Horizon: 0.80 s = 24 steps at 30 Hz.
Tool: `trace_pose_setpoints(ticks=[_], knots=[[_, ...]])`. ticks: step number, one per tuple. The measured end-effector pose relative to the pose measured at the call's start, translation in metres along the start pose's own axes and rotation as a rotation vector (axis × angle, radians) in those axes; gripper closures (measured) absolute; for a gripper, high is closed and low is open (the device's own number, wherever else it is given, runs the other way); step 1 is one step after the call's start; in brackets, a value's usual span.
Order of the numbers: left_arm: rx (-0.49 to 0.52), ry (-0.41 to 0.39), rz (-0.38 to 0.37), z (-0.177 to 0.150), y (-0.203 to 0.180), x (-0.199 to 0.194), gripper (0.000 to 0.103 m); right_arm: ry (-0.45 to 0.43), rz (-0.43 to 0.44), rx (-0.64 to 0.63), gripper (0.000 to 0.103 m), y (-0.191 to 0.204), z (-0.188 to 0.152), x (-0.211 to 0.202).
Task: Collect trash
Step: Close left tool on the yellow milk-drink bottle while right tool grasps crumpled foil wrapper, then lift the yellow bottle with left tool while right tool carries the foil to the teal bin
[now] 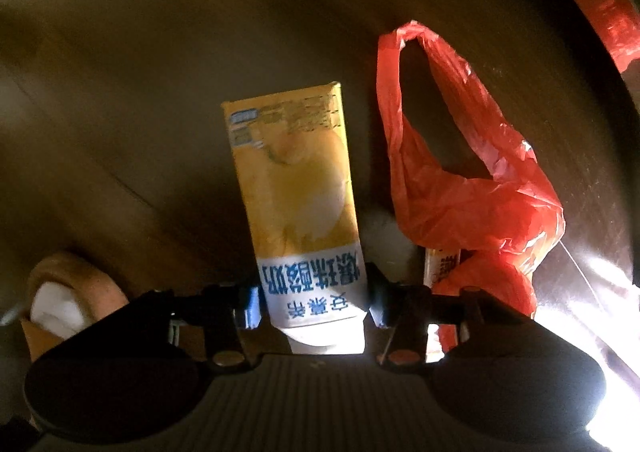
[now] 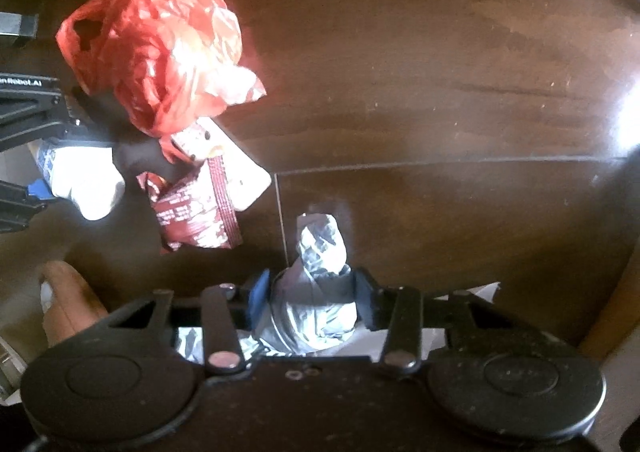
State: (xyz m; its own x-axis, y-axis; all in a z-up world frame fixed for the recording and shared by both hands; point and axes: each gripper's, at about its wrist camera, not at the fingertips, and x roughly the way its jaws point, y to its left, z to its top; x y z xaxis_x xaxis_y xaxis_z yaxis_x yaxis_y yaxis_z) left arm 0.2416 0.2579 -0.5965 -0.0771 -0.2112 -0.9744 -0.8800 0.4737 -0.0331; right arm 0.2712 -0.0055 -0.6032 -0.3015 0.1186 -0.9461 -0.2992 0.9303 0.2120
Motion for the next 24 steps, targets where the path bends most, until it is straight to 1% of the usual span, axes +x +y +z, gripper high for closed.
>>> trace_pose_setpoints(ticks=[4,8,13,14,17,18,21,24], knots=[[0.006,-0.006,0.024,-0.007,-0.002,-0.016,0.056,-0.034,-0.02,-0.009,0.06,0.006,-0.002,-0.028],[0.046,-0.035,0.026,-0.02,-0.009,-0.045,0.056,-0.1,-0.028,-0.039,0.06,0.014,-0.007,-0.069],[0.079,-0.068,-0.011,-0.044,-0.015,-0.09,0.056,-0.195,-0.035,-0.055,0.06,0.016,-0.016,-0.125],[0.09,-0.07,-0.021,-0.043,-0.015,-0.094,0.056,-0.219,-0.04,-0.059,0.061,0.018,-0.02,-0.139],[0.14,-0.099,-0.016,-0.056,-0.013,-0.124,0.056,-0.274,-0.038,-0.06,0.061,0.017,-0.031,-0.174],[0.162,-0.111,-0.016,-0.059,-0.014,-0.134,0.056,-0.294,-0.035,-0.064,0.061,0.013,-0.039,-0.187],[0.233,-0.159,-0.033,-0.072,-0.016,-0.168,0.056,-0.357,-0.029,-0.073,0.061,0.006,-0.056,-0.224],[0.356,-0.23,-0.027,-0.093,-0.021,-0.206,0.056,-0.414,-0.024,-0.07,0.061,0.006,-0.075,-0.256]])
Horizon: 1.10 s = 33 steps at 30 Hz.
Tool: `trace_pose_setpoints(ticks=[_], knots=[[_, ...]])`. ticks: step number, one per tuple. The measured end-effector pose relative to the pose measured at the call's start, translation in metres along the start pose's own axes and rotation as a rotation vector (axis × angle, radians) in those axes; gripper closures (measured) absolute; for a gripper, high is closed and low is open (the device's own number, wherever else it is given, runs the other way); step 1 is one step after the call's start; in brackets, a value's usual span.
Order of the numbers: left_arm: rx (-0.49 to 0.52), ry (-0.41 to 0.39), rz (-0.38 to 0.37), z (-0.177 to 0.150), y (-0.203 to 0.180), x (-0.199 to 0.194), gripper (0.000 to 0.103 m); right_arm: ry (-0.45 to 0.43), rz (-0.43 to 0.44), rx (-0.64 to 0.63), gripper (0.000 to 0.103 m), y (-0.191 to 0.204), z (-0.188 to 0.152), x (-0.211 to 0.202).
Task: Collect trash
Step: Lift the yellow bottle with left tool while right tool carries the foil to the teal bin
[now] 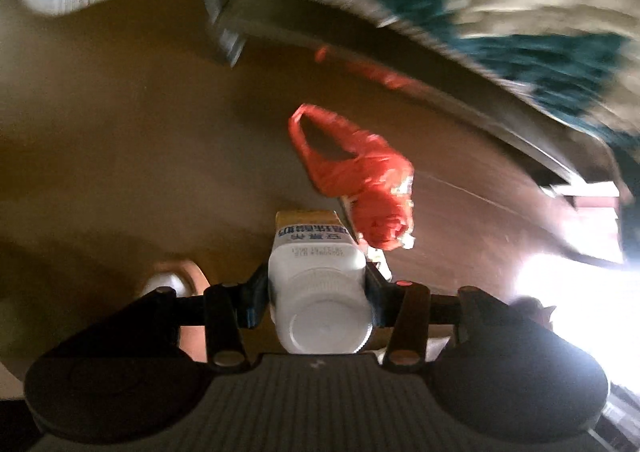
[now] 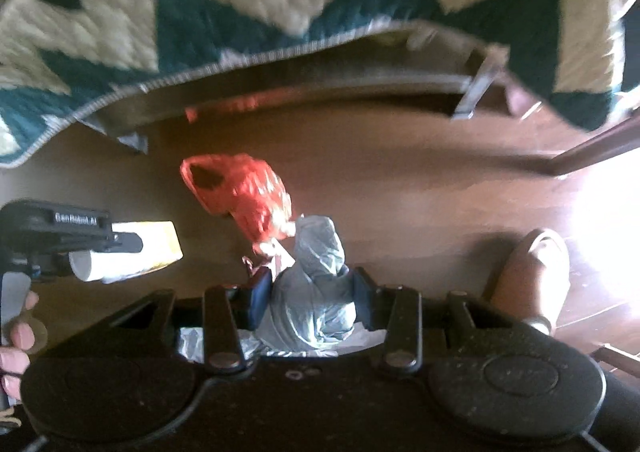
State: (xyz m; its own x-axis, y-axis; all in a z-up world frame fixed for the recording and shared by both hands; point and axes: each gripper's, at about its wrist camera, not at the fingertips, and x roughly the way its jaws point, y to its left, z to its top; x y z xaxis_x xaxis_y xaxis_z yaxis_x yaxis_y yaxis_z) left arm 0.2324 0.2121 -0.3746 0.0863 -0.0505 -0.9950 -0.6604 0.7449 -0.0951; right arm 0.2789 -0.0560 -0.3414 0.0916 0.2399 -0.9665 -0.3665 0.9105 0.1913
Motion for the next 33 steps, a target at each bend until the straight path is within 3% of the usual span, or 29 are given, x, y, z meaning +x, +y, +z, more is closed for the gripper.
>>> trace_pose_setpoints(ticks=[7,18,21,33], knots=[[0.173,-0.161,-0.066,-0.033,-0.025,-0.095,0.056,-0.16,0.04,-0.037,0.061,0.001,-0.017,-0.091],[0.313,-0.383,-0.199,-0.087,-0.064,-0.225,0.056,-0.427,0.019,-0.104,0.061,-0.031,-0.05,-0.244],[0.391,-0.448,-0.211,-0.106,-0.085,-0.258,0.056,-0.498,0.004,-0.115,0.061,-0.048,-0.058,-0.284],[0.563,-0.597,-0.398,-0.139,-0.193,-0.37,0.056,-0.769,-0.125,-0.08,0.062,-0.116,-0.072,-0.432]])
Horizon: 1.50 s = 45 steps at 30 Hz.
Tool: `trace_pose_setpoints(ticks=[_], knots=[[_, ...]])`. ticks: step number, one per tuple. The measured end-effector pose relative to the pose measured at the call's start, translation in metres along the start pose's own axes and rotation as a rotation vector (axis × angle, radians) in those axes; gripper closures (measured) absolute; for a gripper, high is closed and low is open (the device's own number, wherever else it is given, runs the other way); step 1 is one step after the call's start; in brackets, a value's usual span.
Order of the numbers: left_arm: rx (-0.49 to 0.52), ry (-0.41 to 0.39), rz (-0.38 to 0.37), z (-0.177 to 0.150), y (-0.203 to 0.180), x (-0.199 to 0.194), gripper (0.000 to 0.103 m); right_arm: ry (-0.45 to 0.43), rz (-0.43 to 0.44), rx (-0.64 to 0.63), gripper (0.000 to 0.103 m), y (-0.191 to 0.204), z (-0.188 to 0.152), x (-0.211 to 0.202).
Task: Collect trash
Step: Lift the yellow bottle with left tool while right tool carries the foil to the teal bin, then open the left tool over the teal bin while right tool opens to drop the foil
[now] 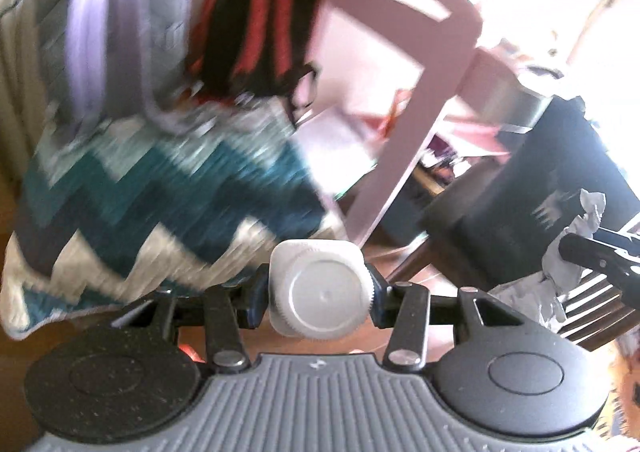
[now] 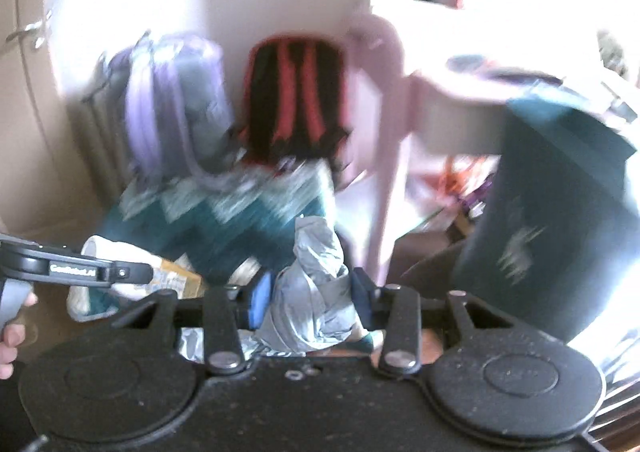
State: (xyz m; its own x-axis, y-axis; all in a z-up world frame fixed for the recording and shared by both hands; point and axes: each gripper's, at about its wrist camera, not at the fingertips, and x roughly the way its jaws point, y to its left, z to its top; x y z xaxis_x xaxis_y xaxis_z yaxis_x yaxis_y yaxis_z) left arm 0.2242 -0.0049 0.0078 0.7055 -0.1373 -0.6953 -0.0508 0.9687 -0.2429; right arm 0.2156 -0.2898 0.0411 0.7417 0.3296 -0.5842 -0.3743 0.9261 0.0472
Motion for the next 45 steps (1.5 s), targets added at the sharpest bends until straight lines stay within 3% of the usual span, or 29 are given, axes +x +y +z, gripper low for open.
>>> trace_pose_setpoints(ticks=[10,20,24,31,38,45], knots=[[0.16,-0.151,-0.149,0.101,-0.132,-0.031,0.056,-0.144,-0.188,0.017,0.062,-0.079,0.064,-0.05],[0.288,-0.251,-0.261,0.164,-0.26,-0.044,0.056,-0.208,-0.383,0.109,0.062,-0.17,0.095,-0.061],[0.275,-0.197,-0.316,0.179,-0.295,-0.024,0.056,-0.175,-0.436,0.121,0.062,-0.195,0.09,-0.043],[0.321,-0.134,-0.294,0.175,-0.346,0.038,0.056,-0.098,-0.463,0.137,0.062,-0.218,0.076,-0.008],[0.362,-0.027,-0.247,0.16,-0.363,0.097,0.056,-0.006,-0.428,0.153,0.06,-0.228,0.058,0.016],[0.389,0.064,-0.216,0.143,-0.368,0.13,0.056,0.066,-0.377,0.133,0.059,-0.225,0.046,0.027]])
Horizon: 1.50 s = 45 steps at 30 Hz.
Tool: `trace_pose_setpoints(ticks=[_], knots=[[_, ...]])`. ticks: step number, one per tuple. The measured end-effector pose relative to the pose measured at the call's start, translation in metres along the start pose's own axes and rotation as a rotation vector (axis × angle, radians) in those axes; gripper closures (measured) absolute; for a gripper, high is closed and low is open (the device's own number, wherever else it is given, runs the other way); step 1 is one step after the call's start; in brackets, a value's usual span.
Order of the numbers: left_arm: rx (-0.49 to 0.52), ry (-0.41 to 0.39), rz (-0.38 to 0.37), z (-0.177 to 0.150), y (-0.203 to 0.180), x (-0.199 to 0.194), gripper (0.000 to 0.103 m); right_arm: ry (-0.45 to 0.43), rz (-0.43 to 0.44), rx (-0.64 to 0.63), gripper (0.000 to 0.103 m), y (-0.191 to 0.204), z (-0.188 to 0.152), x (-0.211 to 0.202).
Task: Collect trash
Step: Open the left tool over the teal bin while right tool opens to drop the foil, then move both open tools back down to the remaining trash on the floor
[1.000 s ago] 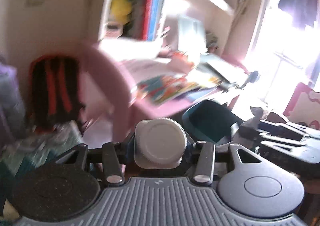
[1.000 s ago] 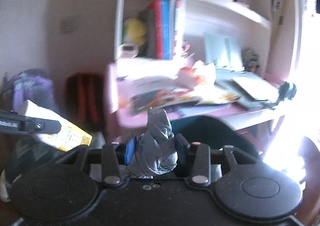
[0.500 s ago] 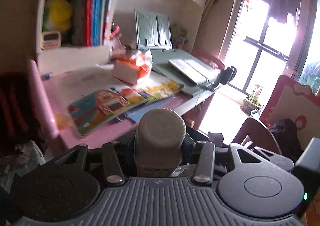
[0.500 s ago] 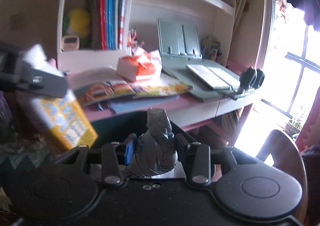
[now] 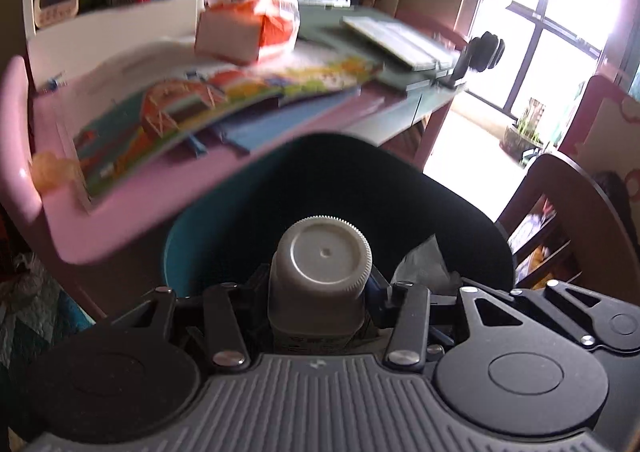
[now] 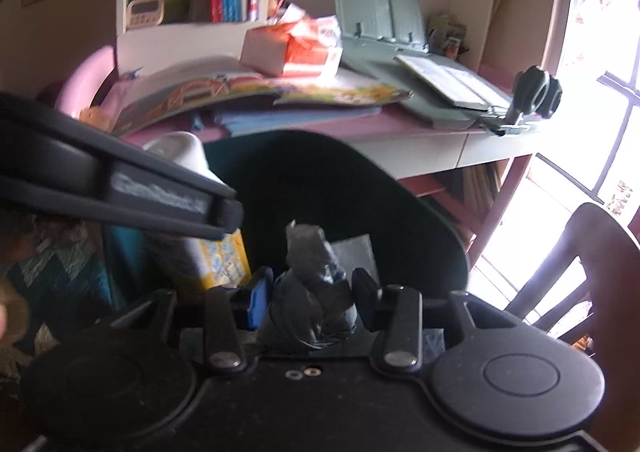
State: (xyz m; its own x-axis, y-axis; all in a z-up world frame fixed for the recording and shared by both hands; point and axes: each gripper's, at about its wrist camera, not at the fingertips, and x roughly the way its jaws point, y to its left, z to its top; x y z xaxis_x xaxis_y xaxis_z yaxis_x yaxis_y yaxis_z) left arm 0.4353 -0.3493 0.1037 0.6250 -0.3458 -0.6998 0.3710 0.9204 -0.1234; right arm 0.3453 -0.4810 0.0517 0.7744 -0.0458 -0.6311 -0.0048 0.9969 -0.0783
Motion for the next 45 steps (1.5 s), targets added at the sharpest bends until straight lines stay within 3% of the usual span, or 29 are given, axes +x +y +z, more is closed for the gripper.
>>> trace_pose_setpoints(ticks=[4,9,13,18,30,45], knots=[[0.008,0.027,-0.001,-0.006,0.001,0.007,0.056,0.013,-0.003,-0.009,0.049,0.002,-0.004,-0.002],[-0.007,0.023,-0.007,-0.01,0.002,0.006,0.054,0.018,-0.017,-0.016,0.044,0.004,-0.009,-0.007],[-0.021,-0.003,-0.008,-0.011,0.002,-0.003,0.031,-0.005,-0.037,-0.01,0.042,0.003,-0.012,-0.014],[-0.008,-0.041,-0.014,-0.01,0.002,-0.023,0.029,-0.035,-0.044,0.008,0.039,0.0,-0.011,-0.032],[-0.032,-0.115,0.009,-0.029,0.031,-0.104,0.025,-0.117,0.017,-0.025,0.036,0.022,-0.013,-0.098],[-0.064,-0.193,0.096,-0.103,0.107,-0.212,0.021,-0.168,0.206,-0.077,0.035,0.102,-0.025,-0.155]])
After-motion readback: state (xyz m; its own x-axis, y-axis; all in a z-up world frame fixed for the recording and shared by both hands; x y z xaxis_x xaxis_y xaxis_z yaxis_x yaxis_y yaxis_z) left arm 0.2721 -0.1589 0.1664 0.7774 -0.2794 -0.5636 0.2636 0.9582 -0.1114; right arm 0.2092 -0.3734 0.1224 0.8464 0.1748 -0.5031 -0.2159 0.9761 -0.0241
